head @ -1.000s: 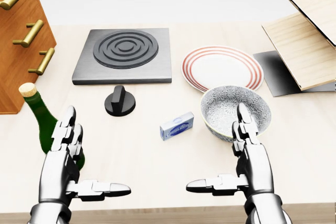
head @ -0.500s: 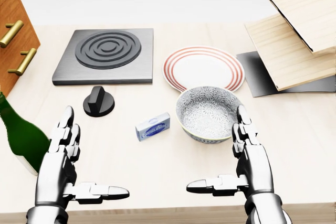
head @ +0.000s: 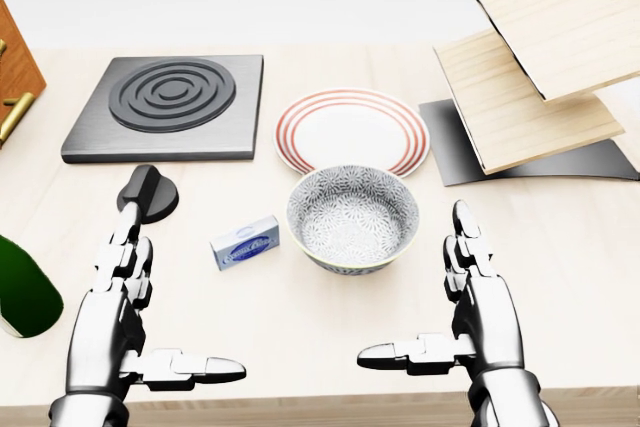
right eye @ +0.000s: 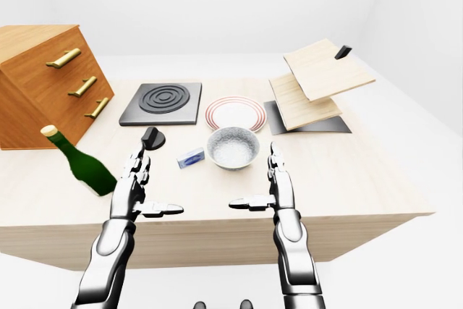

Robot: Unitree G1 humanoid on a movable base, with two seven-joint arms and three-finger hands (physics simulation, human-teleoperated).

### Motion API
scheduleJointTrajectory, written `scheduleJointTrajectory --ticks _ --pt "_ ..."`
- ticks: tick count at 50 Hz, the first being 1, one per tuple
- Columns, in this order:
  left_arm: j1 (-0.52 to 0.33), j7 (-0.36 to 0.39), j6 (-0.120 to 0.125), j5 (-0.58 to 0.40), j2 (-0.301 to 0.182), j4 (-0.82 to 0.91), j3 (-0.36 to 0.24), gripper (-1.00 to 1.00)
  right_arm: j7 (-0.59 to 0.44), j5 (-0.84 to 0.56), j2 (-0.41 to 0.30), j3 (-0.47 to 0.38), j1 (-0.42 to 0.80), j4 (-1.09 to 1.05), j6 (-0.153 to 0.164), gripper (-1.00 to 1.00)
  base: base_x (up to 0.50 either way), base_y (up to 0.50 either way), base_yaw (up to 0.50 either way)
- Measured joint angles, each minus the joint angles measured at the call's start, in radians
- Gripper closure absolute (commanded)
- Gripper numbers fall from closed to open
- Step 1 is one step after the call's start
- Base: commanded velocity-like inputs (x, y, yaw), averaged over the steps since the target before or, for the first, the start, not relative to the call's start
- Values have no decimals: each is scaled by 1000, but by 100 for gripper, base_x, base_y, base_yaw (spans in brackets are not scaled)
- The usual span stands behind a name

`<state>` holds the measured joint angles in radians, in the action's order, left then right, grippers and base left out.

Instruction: Pick up the cream cheese and put it in the bowl.

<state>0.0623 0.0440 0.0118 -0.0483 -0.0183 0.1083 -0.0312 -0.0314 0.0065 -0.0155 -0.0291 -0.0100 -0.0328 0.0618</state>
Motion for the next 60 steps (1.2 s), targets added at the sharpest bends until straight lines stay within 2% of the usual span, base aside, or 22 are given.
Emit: scheduleJointTrajectory --ticks 13,18,21,28,31,43,60 --pt "2 4 1 0 -1 4 -4 -100 -4 2 0 -2 -2 -8 10 -100 0 -18 0" --pt "-16 -3 9 -8 -7 -6 -14 -100 -7 2 -4 -4 12 -9 25 -100 0 0 0" --pt "-41 -6 19 -10 -14 -24 -23 -100 -5 2 -8 -8 33 -3 25 -100 0 0 0" --pt "-120 -19 64 -11 -31 -63 -43 -100 12 -5 -16 -16 101 0 25 -100 0 0 0" --pt "-151 -25 75 -6 -37 -83 -49 -100 18 -7 -20 -19 125 -6 25 -100 0 0 0" --pt "-201 -27 75 -1 -48 -102 -50 -100 31 -11 -28 -27 168 -46 25 -100 10 0 0" --pt "-194 -4 75 -9 -49 -105 -47 -100 32 -11 -29 -29 178 -31 25 -100 33 0 0"
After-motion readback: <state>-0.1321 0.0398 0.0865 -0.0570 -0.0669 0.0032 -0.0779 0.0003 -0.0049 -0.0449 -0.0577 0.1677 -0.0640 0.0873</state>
